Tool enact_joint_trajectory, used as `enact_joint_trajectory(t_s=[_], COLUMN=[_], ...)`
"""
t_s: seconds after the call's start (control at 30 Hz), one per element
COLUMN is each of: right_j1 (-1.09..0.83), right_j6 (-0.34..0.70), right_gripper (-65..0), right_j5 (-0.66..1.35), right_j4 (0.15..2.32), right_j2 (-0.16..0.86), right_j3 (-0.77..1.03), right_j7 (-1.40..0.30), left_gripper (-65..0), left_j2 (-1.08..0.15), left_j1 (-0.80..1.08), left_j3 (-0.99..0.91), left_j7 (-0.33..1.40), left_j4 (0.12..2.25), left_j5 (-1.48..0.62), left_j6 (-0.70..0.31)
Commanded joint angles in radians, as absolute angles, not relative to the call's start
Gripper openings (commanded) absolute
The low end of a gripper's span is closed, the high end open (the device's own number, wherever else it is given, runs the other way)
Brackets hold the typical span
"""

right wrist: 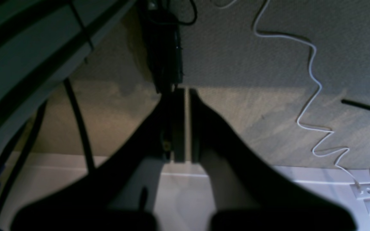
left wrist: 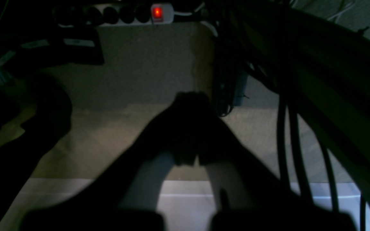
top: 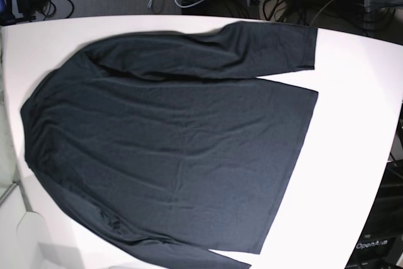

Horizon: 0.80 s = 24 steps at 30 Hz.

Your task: Fold the T-shirt properly

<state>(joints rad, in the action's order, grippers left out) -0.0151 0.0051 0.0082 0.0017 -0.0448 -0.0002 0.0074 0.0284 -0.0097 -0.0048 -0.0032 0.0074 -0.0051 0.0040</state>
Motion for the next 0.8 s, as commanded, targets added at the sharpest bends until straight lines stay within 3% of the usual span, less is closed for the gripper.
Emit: enact_joint_trajectory(t_s=[0.0, 0.77], right_j1=[-0.021, -0.028], right_j6=[-0.005, -0.005], right_gripper=[-65.0, -65.0], right_j5=[0.013, 0.013], right_j4=[0.0, 0.0], right_j2=[-0.048, -0.047], right_j3=[0.002, 0.002], right_j7=[0.002, 0.002], left_gripper=[-64.6, -64.6], left_j2=[0.031, 0.031], left_j1=[-0.013, -0.01], left_j3=[-0.005, -0.005], left_j7=[-0.004, -0.001], left_j4=[0.01, 0.004], left_j5=[-0.007, -0.007], left_j6=[0.004, 0.004])
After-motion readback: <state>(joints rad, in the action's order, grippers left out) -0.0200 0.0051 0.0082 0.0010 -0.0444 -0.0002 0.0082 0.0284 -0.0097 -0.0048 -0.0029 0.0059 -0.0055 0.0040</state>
